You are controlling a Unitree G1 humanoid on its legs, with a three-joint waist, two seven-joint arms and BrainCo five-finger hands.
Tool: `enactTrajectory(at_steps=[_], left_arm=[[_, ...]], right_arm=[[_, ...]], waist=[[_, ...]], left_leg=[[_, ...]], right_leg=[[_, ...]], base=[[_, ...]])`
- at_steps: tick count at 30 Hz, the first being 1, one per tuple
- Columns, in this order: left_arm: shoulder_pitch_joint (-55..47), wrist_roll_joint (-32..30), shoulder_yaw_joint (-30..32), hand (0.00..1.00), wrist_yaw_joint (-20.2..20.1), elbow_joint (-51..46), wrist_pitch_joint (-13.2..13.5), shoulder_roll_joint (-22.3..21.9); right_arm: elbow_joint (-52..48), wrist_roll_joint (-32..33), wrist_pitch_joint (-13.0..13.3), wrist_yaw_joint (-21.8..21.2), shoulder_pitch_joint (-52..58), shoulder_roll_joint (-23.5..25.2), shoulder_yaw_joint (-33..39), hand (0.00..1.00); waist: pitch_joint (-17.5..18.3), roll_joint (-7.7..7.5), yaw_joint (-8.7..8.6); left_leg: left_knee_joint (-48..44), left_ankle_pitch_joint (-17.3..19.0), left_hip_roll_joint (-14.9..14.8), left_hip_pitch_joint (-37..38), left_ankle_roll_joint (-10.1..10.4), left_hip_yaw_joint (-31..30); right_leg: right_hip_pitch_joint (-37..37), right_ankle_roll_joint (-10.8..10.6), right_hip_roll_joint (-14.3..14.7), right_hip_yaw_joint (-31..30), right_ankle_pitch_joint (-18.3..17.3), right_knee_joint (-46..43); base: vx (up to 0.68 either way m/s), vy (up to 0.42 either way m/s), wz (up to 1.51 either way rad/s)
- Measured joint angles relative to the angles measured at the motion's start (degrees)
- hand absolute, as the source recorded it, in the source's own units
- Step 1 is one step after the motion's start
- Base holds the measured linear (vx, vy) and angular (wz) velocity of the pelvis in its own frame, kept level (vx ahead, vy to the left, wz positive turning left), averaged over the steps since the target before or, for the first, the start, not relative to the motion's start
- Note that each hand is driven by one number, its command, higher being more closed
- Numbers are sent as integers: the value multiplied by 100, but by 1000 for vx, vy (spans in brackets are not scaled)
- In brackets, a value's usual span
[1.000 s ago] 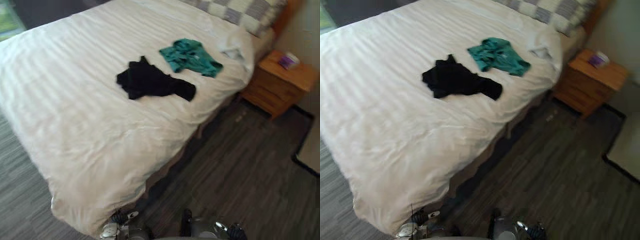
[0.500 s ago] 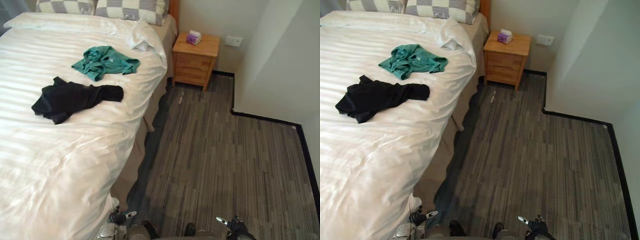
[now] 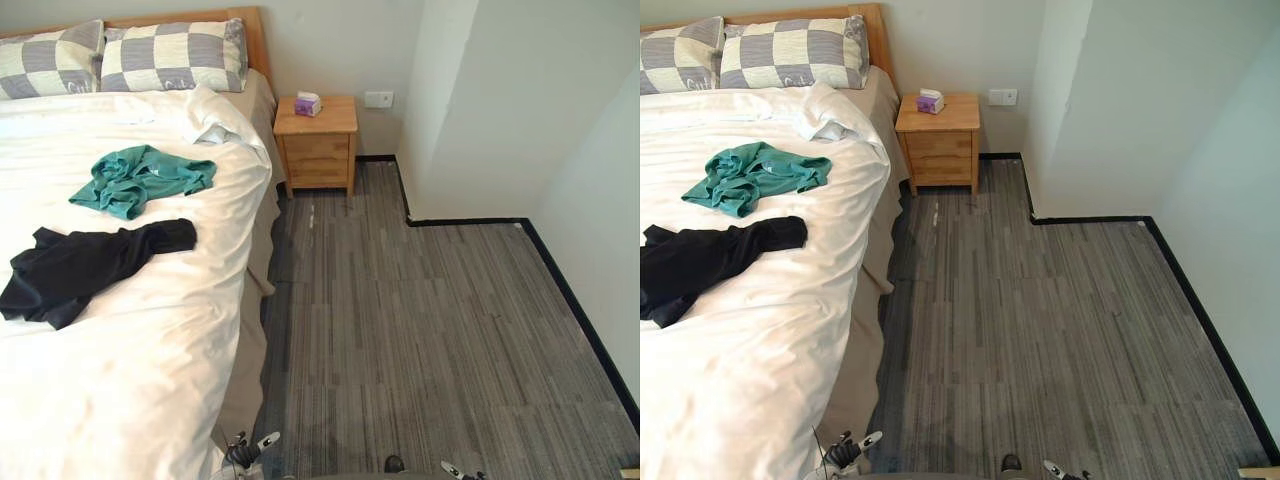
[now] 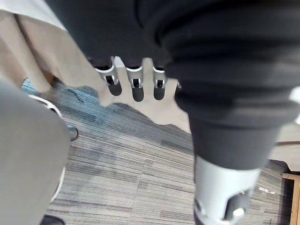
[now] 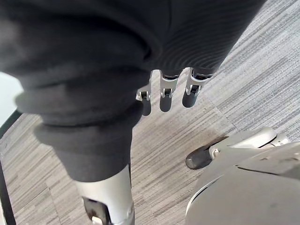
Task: Tidy the bed and pick cloth on bed and put in laundry
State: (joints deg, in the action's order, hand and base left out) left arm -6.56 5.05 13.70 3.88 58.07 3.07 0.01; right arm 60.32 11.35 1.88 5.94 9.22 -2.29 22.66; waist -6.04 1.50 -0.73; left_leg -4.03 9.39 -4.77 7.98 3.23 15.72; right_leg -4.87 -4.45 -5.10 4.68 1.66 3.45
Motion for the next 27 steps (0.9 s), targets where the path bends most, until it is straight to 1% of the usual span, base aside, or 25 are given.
enactTrajectory(at_steps=[4,6,8,9,10,11,12,13,14,15,16,17,18,19,20,21,22,23,24,25,26,27], left_arm=[[2,-14,-51,0,75,-1,0,-3],[19,-80,-187,0,180,0,-3,22],[51,-172,-262,0,264,-3,-2,42],[108,-266,-265,0,305,-9,-1,63],[139,-364,-215,0,380,-37,1,58],[141,-386,-167,0,399,-56,2,63],[186,-484,-31,0,421,-102,-5,98],[244,-531,48,0,493,-208,-2,73],[292,-565,47,0,517,-257,18,93],[333,-636,-32,0,517,-253,37,136],[370,-686,-208,0,520,-254,64,148],[406,-686,-295,0,518,-258,70,141],[426,-686,-339,0,515,-259,75,132],[438,-686,-434,0,502,-264,96,123],[433,-687,-468,0,493,-296,119,95],[434,-691,-471,0,494,-295,118,98],[453,-714,-511,0,491,-329,128,106],[495,-714,-503,0,490,-352,135,146],[518,-723,-479,0,487,-350,132,202],[528,-738,-460,0,486,-325,112,239],[527,-760,-463,0,484,-261,86,246],[531,-797,-465,0,484,-217,69,250]], right_arm=[[-41,-33,-2,40,2,25,-41,0],[-50,-68,-2,66,-15,39,-69,0],[-51,-76,-2,133,-42,21,-155,0],[-75,-80,0,167,-97,-18,-322,0],[-190,-85,19,169,-90,-57,-504,0],[-273,-85,28,176,-71,-62,-590,0],[-382,-83,82,193,-60,-56,-816,0],[-536,-83,142,196,-61,-55,-992,0],[-592,-83,177,196,-58,-71,-1090,0],[-573,-84,188,205,-78,-102,-1190,0],[-517,-85,201,210,-197,-137,-1244,0],[-470,-88,202,198,-287,-164,-1265,0],[-439,-94,206,192,-331,-170,-1274,0],[-377,-157,203,161,-387,-184,-1277,0],[-266,-307,188,153,-515,-196,-1300,0],[-249,-347,165,153,-541,-206,-1314,0],[-220,-469,156,147,-601,-119,-1345,0],[-141,-522,158,135,-625,-25,-1304,0],[-128,-541,155,136,-627,-3,-1284,0],[-109,-564,150,131,-630,32,-1196,0],[-107,-608,149,126,-630,38,-1132,0],[-116,-634,154,124,-633,42,-1117,0]], waist=[[-3,-5,-1],[-9,-9,-9],[-36,-25,-7],[-147,-41,-5],[-235,-11,14],[-258,-21,12],[-359,-61,-4],[-456,-88,16],[-524,-172,39],[-574,-174,62],[-557,-240,98],[-574,-213,138],[-589,-188,153],[-619,-135,151],[-651,-71,188],[-647,-101,217],[-626,-138,228],[-662,-200,197],[-676,-252,209],[-684,-347,211],[-680,-356,208],[-678,-346,202]], left_leg=[[199,-125,32,-20,-10,-8],[328,-219,54,-84,-20,-23],[293,-207,32,-135,-13,-25],[-43,-9,-77,-226,34,-2],[-643,296,-297,-389,125,29],[-1009,443,-437,-500,212,102],[-2032,552,-727,-870,309,299],[-3246,377,-1066,-1355,323,415],[-3918,181,-1170,-1678,405,395],[-3962,346,-1022,-1838,452,278],[-3509,478,-713,-1995,322,213],[-3002,461,-481,-2123,268,250],[-2630,426,-353,-2177,250,284],[-1920,222,-184,-2250,184,315],[-1013,-619,-30,-2227,-38,324],[-909,-849,63,-2149,-150,337],[-1038,-711,184,-2173,-312,357],[-1367,-470,198,-2287,-558,357],[-1475,-428,217,-2271,-619,392],[-1454,-293,316,-2092,-698,431],[-1279,-186,349,-1830,-730,498],[-1168,-147,349,-1673,-719,533]], right_leg=[[83,-5,-20,50,-6,-17],[179,-15,-53,146,-16,-30],[210,-6,-36,175,-71,-55],[205,46,5,185,-237,-176],[186,122,43,320,-407,-270],[160,144,85,365,-447,-272],[80,159,160,403,-452,-255],[-21,232,212,381,-495,-254],[-140,265,206,313,-531,-263],[-208,300,124,236,-569,-261],[-204,268,-51,142,-592,-250],[-195,228,-181,97,-618,-211],[-189,203,-256,72,-634,-196],[-204,124,-346,57,-684,-178],[-287,-22,-448,-3,-780,-123],[-297,-71,-518,-18,-815,-99],[-308,-47,-606,17,-866,-149],[-311,-152,-656,19,-796,-204],[-351,-201,-703,-1,-762,-225],[-395,-230,-795,-14,-746,-391],[-260,-234,-819,-52,-750,-904],[-123,-236,-818,-101,-751,-1309]], base=[[-11,-7,5],[-14,-18,17],[3,-19,9],[7,-45,-8],[4,-50,-16],[1,-31,-19],[20,-66,-17],[87,-74,-16],[129,-62,-18],[205,20,-27],[210,75,-35],[204,96,-34],[204,120,-24],[265,157,-25],[321,180,-26],[393,174,-24],[436,152,-4],[422,140,4],[434,151,4],[505,180,-15],[499,178,-27],[475,193,-48]])
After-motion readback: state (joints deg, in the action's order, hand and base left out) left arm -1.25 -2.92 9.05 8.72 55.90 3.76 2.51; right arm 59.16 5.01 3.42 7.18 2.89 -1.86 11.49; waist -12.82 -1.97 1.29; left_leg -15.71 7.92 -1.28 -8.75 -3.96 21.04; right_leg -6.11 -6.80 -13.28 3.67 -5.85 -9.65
